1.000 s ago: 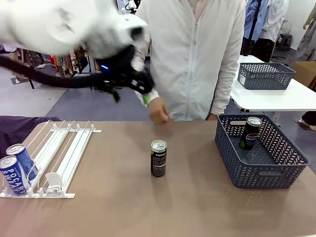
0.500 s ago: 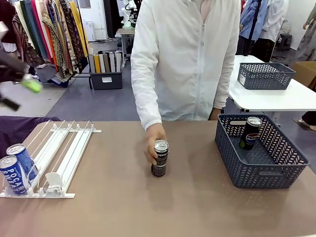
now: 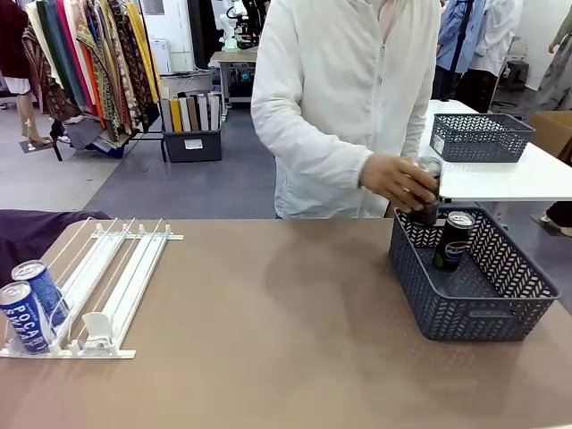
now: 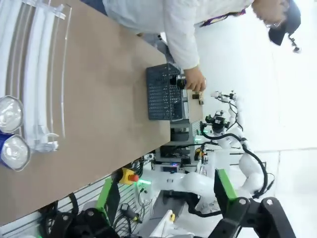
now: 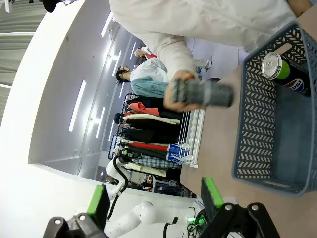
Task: Retrieve and store the cans from the dispenser.
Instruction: Pick up the last remaining can from one row of the Automatic Can Dispenser and place it in the middle of the table, then pick up one can from the Automatic Can Dispenser and place it in the middle of the table.
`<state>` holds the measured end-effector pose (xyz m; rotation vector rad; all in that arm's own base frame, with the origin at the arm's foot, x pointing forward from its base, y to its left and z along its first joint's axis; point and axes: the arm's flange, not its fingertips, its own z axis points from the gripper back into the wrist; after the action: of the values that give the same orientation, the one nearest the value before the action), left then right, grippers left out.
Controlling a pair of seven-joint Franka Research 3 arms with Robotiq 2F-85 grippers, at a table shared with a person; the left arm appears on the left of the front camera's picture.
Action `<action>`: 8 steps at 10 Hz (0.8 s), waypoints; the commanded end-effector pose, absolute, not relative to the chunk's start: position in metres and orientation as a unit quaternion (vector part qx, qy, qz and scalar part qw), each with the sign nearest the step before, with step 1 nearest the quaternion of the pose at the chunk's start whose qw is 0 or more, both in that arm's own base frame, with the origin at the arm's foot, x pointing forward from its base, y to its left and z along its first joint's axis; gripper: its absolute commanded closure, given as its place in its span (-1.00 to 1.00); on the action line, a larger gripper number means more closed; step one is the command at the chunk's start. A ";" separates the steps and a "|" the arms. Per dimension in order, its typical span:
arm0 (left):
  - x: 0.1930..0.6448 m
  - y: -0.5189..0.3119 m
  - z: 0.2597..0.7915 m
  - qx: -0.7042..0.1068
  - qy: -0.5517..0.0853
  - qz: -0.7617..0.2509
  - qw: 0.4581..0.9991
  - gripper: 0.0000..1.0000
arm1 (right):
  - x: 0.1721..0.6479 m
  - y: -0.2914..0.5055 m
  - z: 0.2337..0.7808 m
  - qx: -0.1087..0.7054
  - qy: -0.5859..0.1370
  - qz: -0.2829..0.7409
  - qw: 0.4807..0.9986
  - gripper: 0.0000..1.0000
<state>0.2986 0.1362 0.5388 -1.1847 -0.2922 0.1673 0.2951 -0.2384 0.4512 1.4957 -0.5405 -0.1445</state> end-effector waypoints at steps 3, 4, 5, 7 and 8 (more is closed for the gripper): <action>0.296 0.123 0.558 -0.521 -0.140 0.051 0.840 -1.00 | 0.293 -0.239 0.454 0.668 -0.240 -0.058 0.702 -1.00; 0.296 0.123 0.558 -0.521 -0.140 0.051 0.840 -1.00 | 0.293 -0.239 0.454 0.668 -0.240 -0.058 0.702 -1.00; 0.296 0.123 0.558 -0.521 -0.140 0.051 0.840 -1.00 | 0.293 -0.239 0.454 0.668 -0.240 -0.058 0.702 -1.00; 0.296 0.123 0.558 -0.521 -0.140 0.051 0.840 -1.00 | 0.293 -0.239 0.454 0.668 -0.240 -0.058 0.702 -1.00; 0.296 0.123 0.558 -0.521 -0.140 0.051 0.840 -1.00 | 0.293 -0.239 0.454 0.668 -0.240 -0.058 0.702 -1.00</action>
<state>0.2973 0.1219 0.5581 -1.0922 -0.2857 0.1315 0.2951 -0.2384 0.4513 1.4957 -0.5406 -0.1444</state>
